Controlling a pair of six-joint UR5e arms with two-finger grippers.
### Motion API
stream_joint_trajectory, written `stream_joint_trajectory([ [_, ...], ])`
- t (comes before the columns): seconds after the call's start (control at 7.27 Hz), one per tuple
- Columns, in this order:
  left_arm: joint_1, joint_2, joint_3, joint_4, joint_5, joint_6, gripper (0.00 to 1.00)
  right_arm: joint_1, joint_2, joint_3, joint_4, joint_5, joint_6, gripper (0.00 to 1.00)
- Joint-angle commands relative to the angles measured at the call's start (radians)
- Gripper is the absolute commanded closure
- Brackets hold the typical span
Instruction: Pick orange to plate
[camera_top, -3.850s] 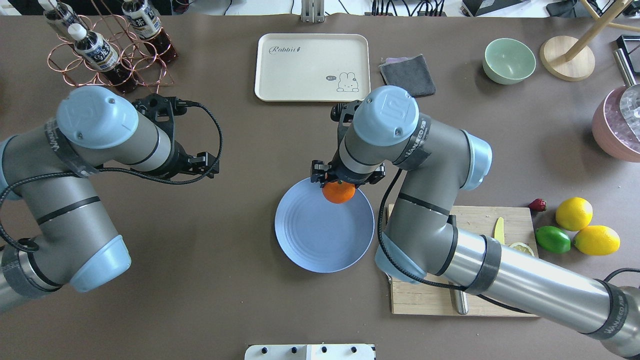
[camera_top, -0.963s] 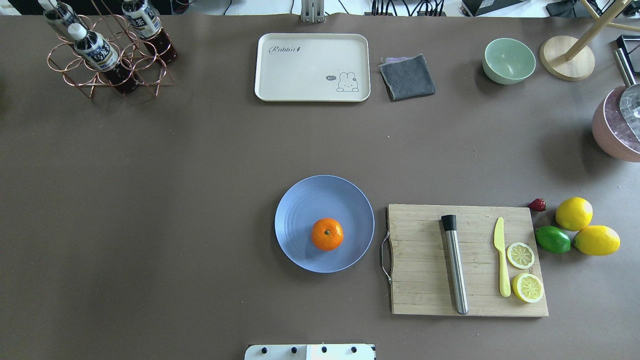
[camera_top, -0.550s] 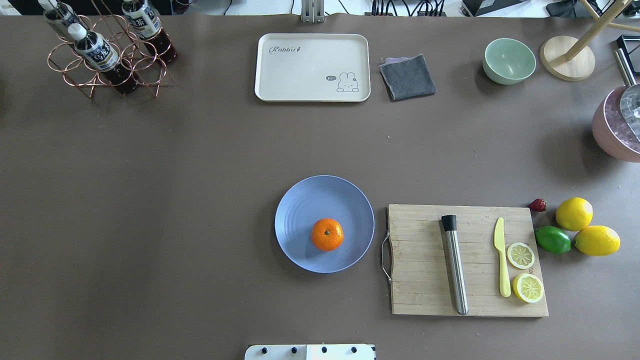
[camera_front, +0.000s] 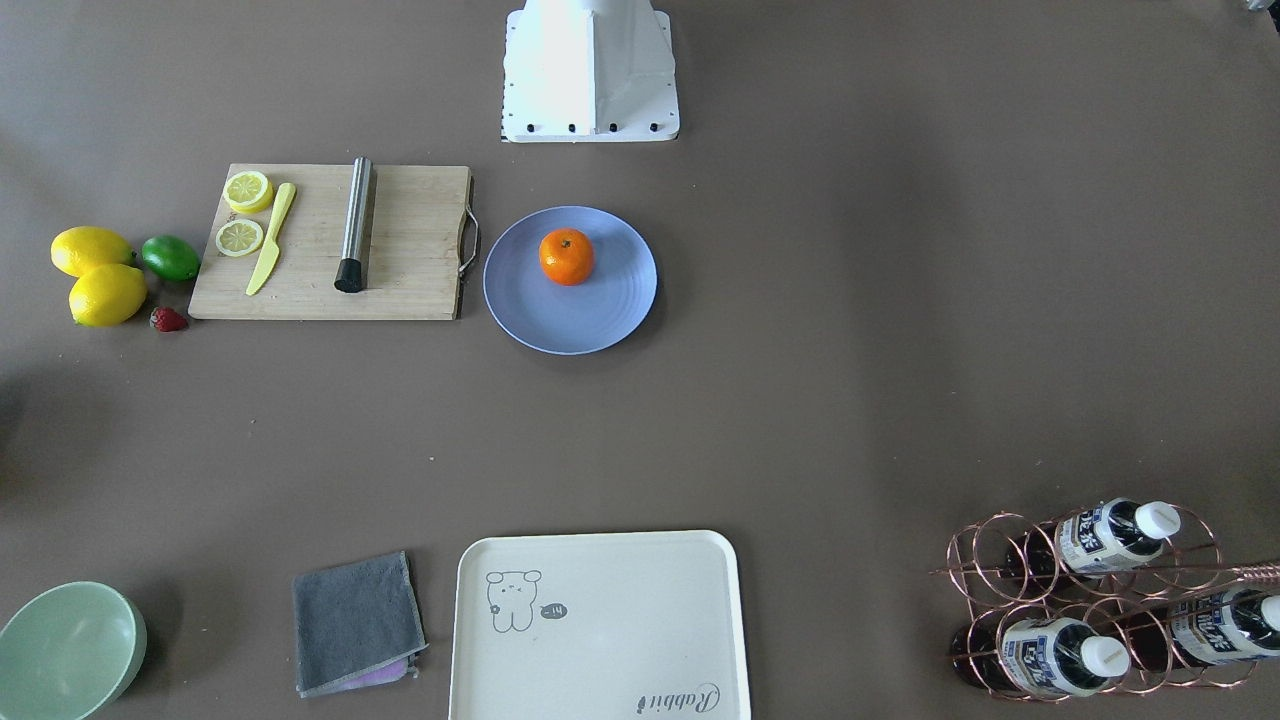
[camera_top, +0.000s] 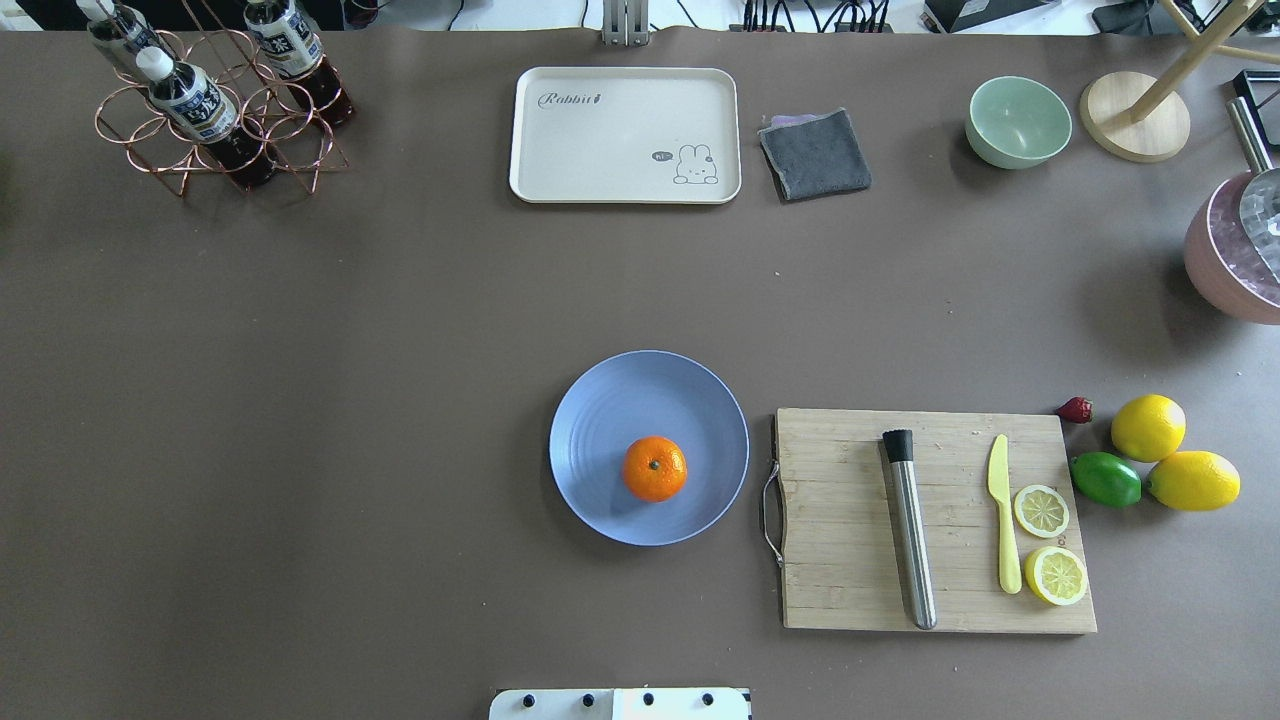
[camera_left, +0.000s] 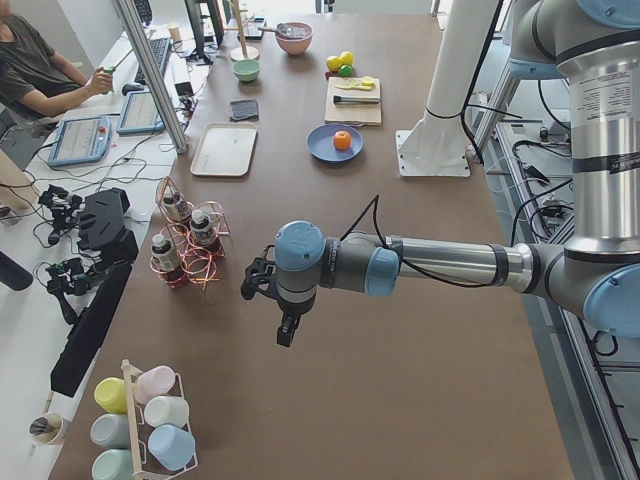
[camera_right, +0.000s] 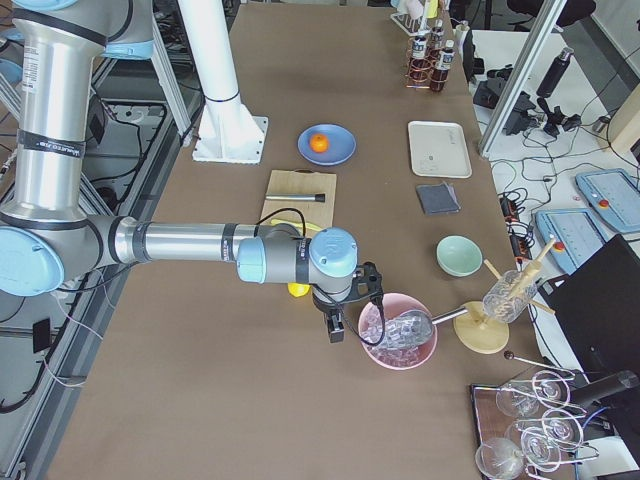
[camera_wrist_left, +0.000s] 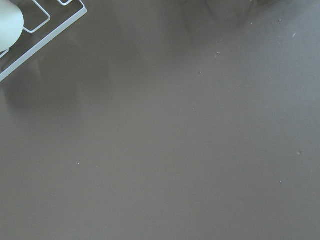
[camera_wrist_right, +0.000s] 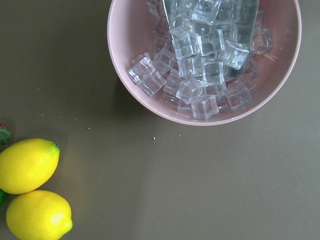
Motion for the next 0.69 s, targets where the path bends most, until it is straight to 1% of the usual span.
stream_joint_trajectory([
  [0.0,0.000,0.000,0.000,0.000,0.000,0.000,0.03,0.000,-0.004,0.000,0.001,-0.001,0.000,0.00],
  [0.28,0.000,0.002,-0.001,0.000,0.002,-0.001,0.03,0.000,-0.004,-0.001,0.001,-0.001,0.000,0.00],
  [0.55,0.000,-0.001,-0.003,0.000,0.052,0.000,0.03,0.000,-0.003,0.000,0.001,-0.001,0.000,0.00],
])
